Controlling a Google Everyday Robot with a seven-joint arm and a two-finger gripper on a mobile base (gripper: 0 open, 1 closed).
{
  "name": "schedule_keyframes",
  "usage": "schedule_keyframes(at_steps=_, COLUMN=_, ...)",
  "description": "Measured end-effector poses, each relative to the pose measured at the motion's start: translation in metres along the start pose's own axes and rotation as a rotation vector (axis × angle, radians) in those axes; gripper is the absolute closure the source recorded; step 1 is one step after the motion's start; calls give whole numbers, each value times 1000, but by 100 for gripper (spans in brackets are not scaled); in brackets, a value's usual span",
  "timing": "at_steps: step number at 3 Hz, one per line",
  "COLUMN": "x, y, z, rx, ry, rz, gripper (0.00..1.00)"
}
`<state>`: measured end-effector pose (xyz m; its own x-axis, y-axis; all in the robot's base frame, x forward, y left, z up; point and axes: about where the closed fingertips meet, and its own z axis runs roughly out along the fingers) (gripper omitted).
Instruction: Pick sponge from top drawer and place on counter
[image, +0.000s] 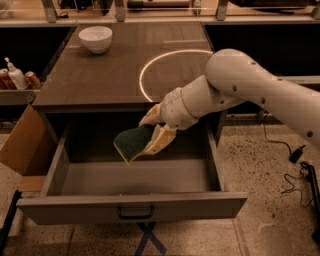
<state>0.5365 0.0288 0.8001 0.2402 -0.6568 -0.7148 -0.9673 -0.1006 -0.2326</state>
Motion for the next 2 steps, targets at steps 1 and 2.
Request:
schedule_keyframes(at_steps=1, x=-8, y=-29, z=-44, rx=123, ry=28, rz=16, gripper=100)
schedule_keyframes(at_steps=2, x=-3, y=-70, z=-72, rx=232, ry=23, rz=71, gripper=100)
